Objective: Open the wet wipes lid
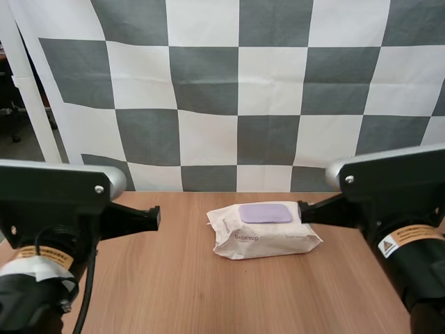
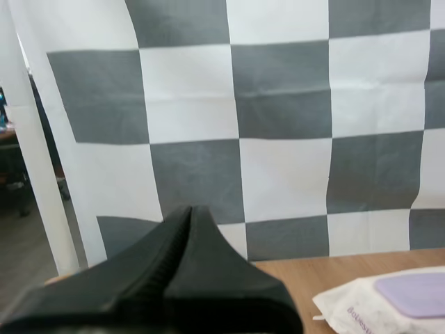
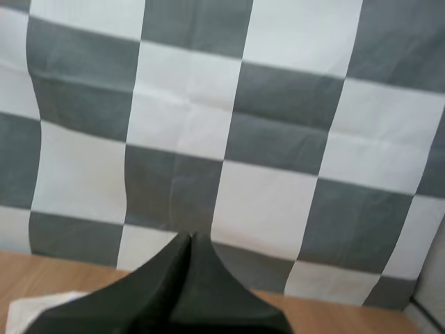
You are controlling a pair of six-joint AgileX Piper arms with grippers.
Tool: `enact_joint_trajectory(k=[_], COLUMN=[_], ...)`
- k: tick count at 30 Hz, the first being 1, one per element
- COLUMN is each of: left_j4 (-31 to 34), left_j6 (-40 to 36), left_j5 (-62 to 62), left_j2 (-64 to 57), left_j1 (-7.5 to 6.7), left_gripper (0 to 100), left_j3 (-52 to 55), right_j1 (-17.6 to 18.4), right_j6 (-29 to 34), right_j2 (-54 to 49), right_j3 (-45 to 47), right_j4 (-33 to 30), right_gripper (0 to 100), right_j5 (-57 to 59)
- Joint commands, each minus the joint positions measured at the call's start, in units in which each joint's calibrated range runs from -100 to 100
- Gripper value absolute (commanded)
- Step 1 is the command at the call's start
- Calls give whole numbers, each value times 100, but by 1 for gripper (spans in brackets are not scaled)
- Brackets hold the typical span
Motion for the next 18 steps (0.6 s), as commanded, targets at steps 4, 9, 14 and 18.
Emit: enact_joint_trajectory(k=[4, 9, 14, 18], left_j4=[-2, -2, -297, -1022], left_j6=[5, 548, 1328, 2336], left_j5=[2133, 2976, 2982, 3019], left_j2=[0, 0, 0, 737], left_j1=[0, 6, 37, 37], left_gripper=[0, 0, 0, 0], left_j3=[-2005, -2419, -2323, -2149], right_j1=[-5, -5, -5, -5], right_j6=[0, -107, -1282, -1803], right_j2=[0, 0, 0, 650], right_j3=[-1603, -2285, -2366, -2376], right_j4=[-5, -46, 71, 161], right_gripper=[0, 0, 0, 0], right_j5=[1404, 2684, 3040, 3852])
